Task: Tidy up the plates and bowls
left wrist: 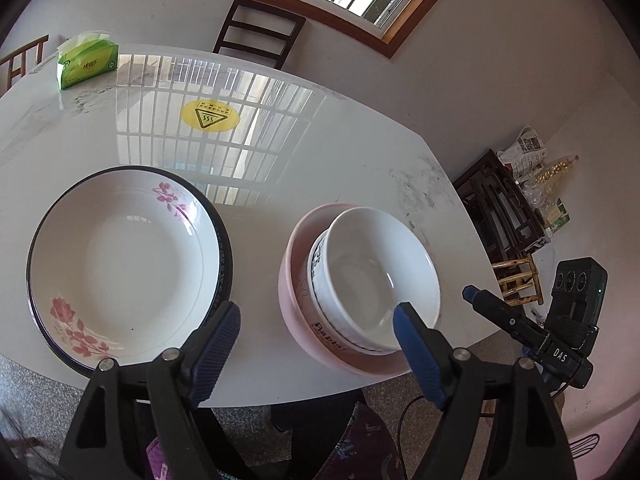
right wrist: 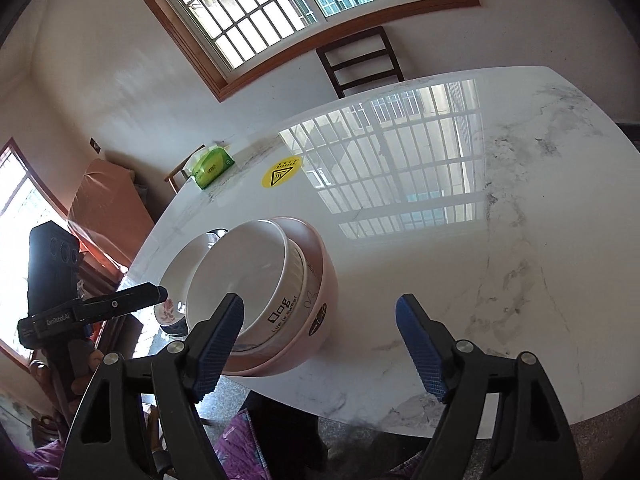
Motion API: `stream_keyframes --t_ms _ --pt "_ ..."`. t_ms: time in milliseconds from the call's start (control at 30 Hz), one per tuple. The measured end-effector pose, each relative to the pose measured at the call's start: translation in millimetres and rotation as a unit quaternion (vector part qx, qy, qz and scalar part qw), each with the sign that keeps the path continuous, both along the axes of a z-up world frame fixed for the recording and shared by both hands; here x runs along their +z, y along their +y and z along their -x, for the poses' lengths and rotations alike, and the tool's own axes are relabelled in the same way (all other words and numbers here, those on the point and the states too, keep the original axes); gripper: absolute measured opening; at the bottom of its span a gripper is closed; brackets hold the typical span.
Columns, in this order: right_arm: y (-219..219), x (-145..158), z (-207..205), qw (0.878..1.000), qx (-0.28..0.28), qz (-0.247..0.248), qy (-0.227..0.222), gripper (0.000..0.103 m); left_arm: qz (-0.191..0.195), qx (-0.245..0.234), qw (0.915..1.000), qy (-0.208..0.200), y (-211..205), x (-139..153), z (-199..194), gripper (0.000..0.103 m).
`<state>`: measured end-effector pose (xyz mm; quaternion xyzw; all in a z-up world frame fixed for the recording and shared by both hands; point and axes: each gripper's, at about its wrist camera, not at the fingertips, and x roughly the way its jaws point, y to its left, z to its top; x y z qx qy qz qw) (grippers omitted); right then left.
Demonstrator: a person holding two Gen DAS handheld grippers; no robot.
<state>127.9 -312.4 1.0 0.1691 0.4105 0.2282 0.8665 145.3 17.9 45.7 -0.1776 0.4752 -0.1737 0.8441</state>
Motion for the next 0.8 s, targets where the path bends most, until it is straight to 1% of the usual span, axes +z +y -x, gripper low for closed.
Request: stream_keyframes --t_ms 67,167,200,267,333,400,500,567,600,700,800 --pt "-0.2 -1.8 1.2 1.0 -0.009 -0.002 -0.003 0.081 0.003 0.004 1.0 -0.002 0.4 -1.6 0.2 0.081" --pt "-3.1 -0.4 1.5 0.999 -0.032 0.024 -0.011 0.085 0.011 0.008 0.9999 0.0 0.7 -3.6 0.2 0.081" --pt "-4.7 0.8 2.2 0.999 -0.036 0.026 -0.016 0.086 0.002 0.014 0.9999 0.0 2.0 -3.6 1.7 0.081" --pt "-10.3 3.4 4.9 0.999 -0.042 0.013 -0.026 0.087 -0.025 0.033 0.999 -0.017 2.4 -2.8 4.6 0.081" --pt "-16.4 4.4 10.2 0.998 -0.049 0.005 -0.033 0.09 -0.056 0.045 0.9969 -0.032 1.1 -1.2 7.3 0.081" --pt "-18.8 3.4 10.6 0.998 -0.051 0.002 -0.037 0.09 -0.091 0.055 0.993 -0.051 -2.3 1.1 10.6 0.081" --pt "-21.3 -5.0 6.0 0.998 -0.051 -0.006 -0.022 0.09 -0.159 0.071 0.981 -0.086 -10.5 5.3 18.4 0.081" --pt "-24.5 -12.3 5.3 0.998 -0.05 -0.024 -0.012 0.09 -0.197 0.081 0.9716 -0.103 -14.9 6.2 21.4 0.081" --pt "-24.8 -15.5 4.2 0.998 -0.048 -0.026 -0.007 0.09 -0.21 0.084 0.9679 -0.109 -15.7 5.7 22.9 0.081" --pt "-22.5 -20.8 3.0 0.999 -0.046 -0.02 -0.003 0.09 -0.215 0.085 0.9667 -0.109 -15.3 3.7 22.0 0.081" --pt "-15.2 -19.5 3.6 0.999 -0.035 -0.007 -0.005 0.09 -0.227 0.085 0.9637 -0.111 -17.3 1.6 19.6 0.081"
